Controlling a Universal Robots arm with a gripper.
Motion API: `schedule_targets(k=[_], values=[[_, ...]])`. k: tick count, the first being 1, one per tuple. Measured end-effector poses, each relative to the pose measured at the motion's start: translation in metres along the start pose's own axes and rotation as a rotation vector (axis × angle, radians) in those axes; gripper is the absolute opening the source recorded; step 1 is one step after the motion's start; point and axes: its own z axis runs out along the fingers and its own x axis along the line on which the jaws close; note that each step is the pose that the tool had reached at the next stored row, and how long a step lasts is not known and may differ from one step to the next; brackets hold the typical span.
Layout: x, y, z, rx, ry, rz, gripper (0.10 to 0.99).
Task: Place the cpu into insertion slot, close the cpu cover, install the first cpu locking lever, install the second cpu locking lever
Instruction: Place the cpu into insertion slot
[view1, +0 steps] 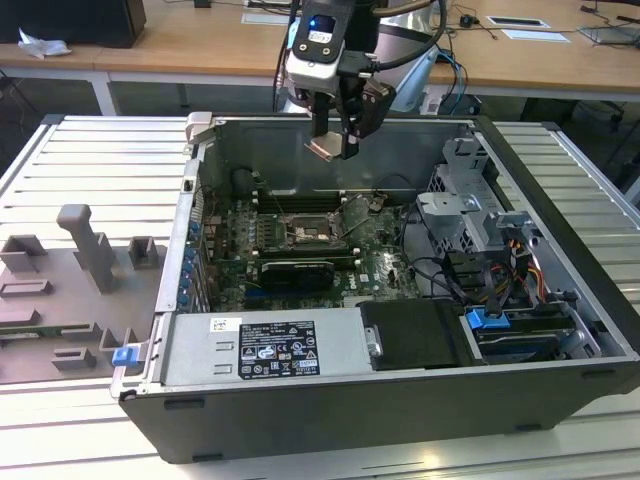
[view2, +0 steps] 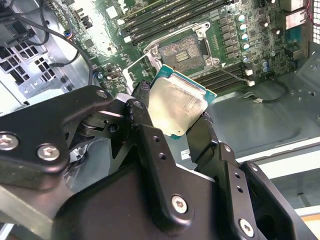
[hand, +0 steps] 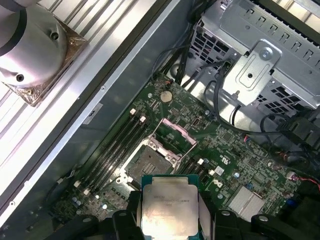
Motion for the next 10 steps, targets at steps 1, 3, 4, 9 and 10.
schedule_targets(k=[1,3,4,9,10], values=[[0.0000,0.0000,0.0001,0.000,-0.0003,0.004,0.541],[0.0000,0.0000,0.0003,0.000,-0.0021,0.024,0.541],[0.0000,0.0000,0.0004,-0.001,-0.0030,0.034,0.541],[0.0001,0.0000,0.0009,-0.001,-0.0059,0.067,0.541],[0.0001,0.0000,0.0010,-0.001,-0.0066,0.075,0.541]])
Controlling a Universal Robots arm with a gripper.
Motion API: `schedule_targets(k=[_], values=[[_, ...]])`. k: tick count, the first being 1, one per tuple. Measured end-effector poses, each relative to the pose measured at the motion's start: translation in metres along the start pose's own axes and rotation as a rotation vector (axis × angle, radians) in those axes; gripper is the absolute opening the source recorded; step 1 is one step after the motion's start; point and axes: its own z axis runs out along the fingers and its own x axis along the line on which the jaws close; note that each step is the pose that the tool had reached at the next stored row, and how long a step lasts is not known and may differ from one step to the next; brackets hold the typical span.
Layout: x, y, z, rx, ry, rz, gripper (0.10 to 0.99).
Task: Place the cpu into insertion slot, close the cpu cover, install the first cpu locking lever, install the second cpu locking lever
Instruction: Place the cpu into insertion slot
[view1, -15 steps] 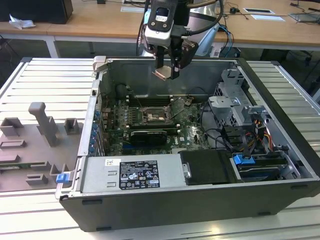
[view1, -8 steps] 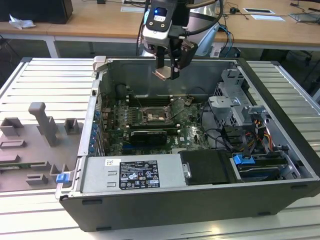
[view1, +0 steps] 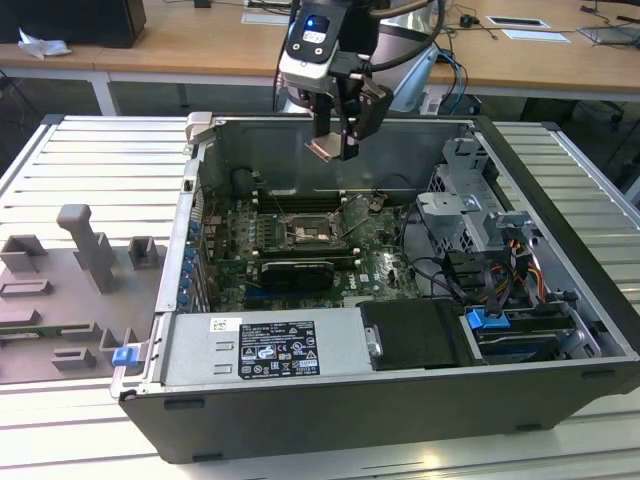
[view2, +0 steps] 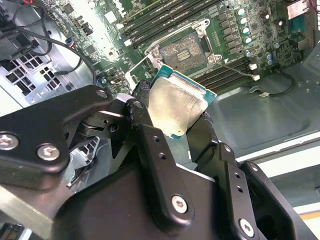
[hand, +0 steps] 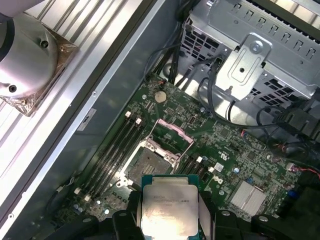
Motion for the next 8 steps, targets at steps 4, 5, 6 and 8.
schedule_targets(k=[4,5,6,8], values=[[0.0000,0.0000,0.0002,0.000,-0.0015,0.016,0.541],[0.0001,0.0000,0.0004,0.000,-0.0020,0.023,0.541],[0.0001,0.0000,0.0004,-0.001,-0.0023,0.027,0.541],[0.0001,0.0000,0.0007,-0.001,-0.0035,0.039,0.541]])
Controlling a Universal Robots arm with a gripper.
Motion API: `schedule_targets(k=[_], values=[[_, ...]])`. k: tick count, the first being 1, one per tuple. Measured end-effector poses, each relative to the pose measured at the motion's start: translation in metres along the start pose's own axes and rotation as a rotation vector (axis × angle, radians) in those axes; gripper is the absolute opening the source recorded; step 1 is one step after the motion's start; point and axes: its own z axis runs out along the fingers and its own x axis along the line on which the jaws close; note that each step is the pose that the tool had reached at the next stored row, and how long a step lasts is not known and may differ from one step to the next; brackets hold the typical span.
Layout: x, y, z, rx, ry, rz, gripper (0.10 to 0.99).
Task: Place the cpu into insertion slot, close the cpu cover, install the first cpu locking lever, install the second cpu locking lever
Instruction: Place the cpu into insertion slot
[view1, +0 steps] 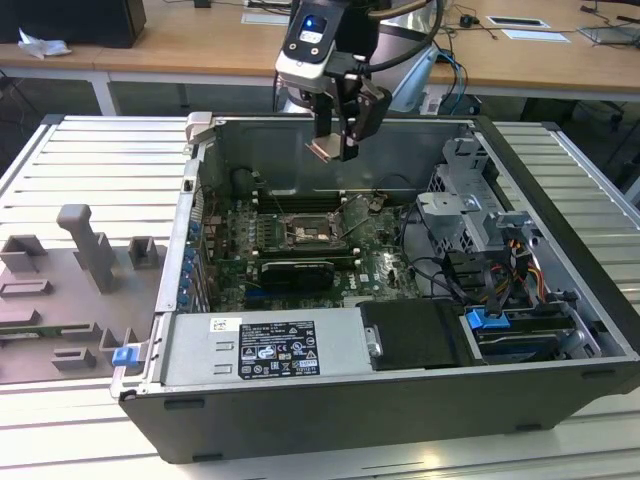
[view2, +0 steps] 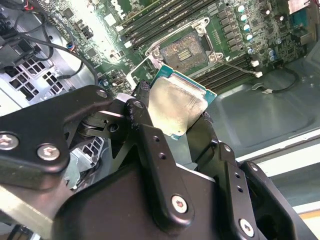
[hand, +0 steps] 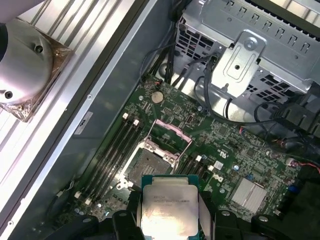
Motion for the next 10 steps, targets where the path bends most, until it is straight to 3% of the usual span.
schedule_targets(k=[10], values=[[0.0003,0.0001,0.0012,-0.001,-0.0062,0.070,0.541]])
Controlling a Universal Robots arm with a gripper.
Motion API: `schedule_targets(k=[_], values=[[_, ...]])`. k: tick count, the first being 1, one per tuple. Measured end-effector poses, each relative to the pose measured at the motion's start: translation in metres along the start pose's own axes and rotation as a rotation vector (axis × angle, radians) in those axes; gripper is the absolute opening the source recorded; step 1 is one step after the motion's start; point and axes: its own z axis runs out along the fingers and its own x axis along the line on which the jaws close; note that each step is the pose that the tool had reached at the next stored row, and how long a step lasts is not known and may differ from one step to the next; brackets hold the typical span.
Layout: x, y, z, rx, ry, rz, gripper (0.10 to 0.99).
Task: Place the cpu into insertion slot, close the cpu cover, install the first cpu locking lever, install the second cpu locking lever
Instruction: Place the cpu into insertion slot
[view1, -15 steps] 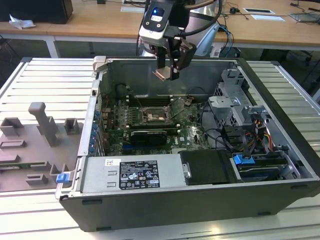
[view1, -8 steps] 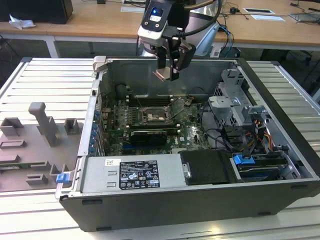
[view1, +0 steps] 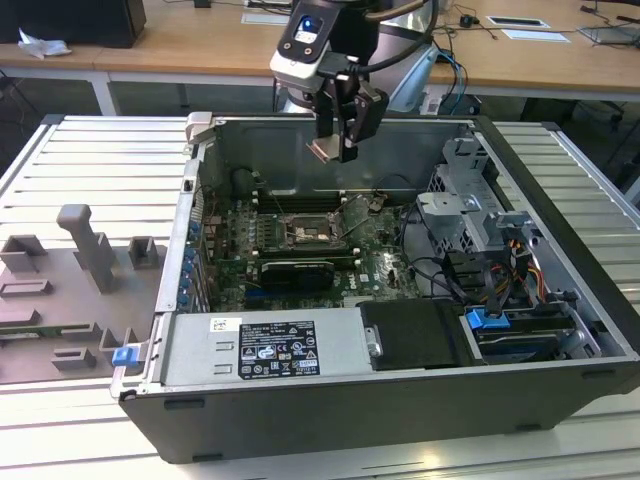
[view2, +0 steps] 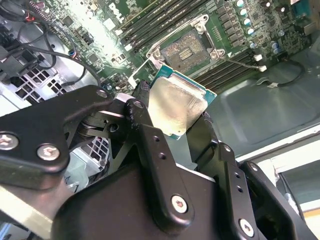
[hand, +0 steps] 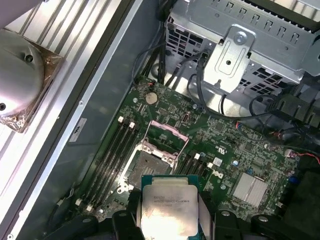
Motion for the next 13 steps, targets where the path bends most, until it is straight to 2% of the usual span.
schedule_targets(k=[6,13], values=[[0.0004,0.0001,0.0010,-0.001,-0.0048,0.054,0.541],[0.0014,0.0004,0.0029,-0.003,-0.0155,0.173,0.541]])
